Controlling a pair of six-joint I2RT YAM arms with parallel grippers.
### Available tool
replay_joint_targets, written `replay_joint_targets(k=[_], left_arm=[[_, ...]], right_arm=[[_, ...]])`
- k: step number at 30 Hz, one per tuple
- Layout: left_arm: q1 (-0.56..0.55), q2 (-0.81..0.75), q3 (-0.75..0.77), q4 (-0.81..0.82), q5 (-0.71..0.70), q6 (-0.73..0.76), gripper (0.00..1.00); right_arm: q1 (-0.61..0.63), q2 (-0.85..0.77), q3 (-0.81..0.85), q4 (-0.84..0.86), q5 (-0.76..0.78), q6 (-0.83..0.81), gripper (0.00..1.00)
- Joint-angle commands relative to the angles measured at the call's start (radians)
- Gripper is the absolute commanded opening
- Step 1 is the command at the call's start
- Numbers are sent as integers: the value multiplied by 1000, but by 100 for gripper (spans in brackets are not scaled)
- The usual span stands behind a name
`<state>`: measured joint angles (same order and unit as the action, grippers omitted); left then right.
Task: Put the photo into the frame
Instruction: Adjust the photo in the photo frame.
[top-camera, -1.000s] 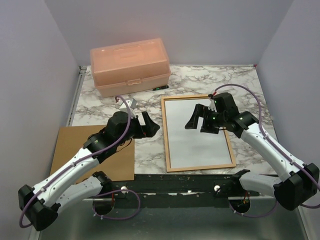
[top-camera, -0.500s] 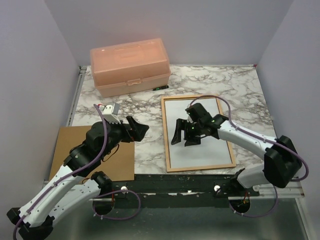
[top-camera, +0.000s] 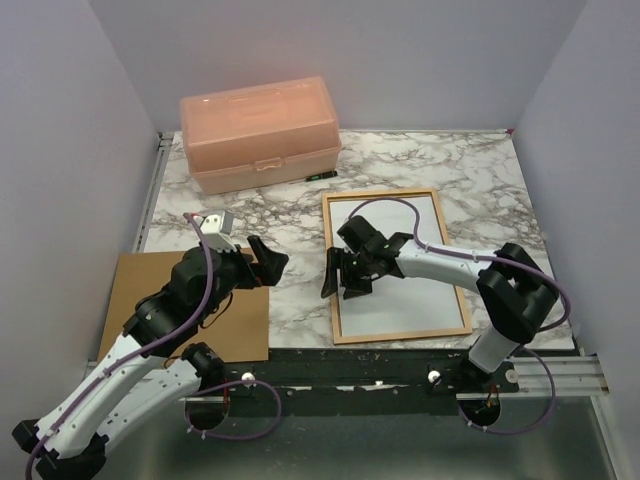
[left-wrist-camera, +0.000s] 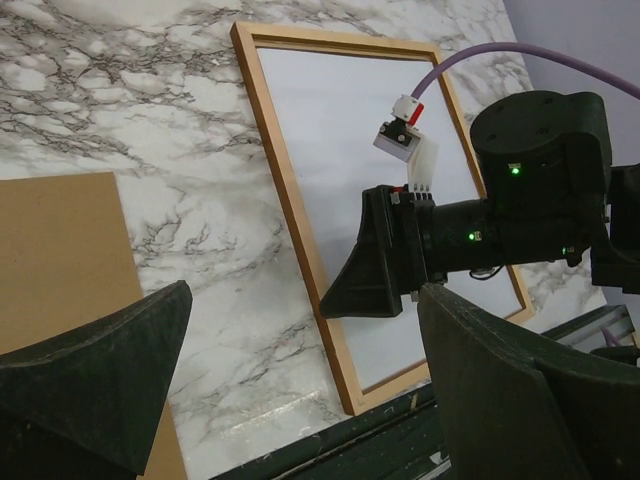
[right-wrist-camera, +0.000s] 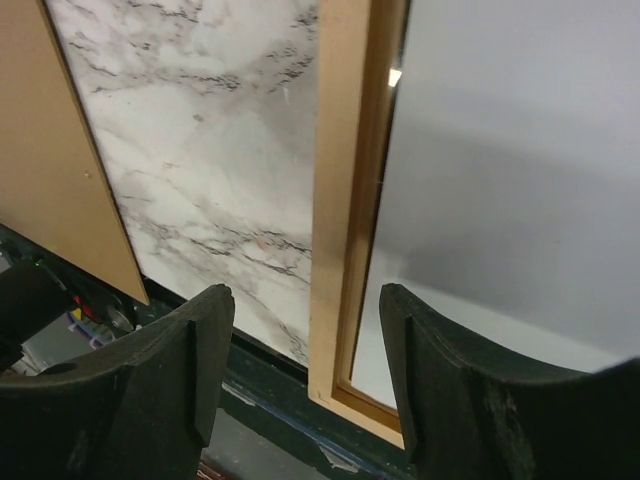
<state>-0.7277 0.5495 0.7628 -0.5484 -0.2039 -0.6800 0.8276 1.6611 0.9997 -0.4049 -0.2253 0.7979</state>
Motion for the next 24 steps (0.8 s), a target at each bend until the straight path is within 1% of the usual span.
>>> replay_joint_targets(k=[1,7,9,15,17,21,24], left_arm=[[7,36,41,-22,-42,1,99],[22,98,31,-23,-3,-35,98],[50,119,22,-18,49,-42,98],[191,200,-10,-18,241,-56,98],[229,211,-27,-16,272,-63,98],[258,196,-52,-19,278,-60,98],[265,172,-57,-35,249,-53,99]], right_arm=[[30,36,44,58,22,23,66],[45,78,66,99,-7,29,66],[47,95,76,98,-5,30,67],[48,120,102,99,1,29,67],[48,114,111,88,10,26,67],[50,69,117,54,61,10,68],[50,41,135,10,115,-13,69]])
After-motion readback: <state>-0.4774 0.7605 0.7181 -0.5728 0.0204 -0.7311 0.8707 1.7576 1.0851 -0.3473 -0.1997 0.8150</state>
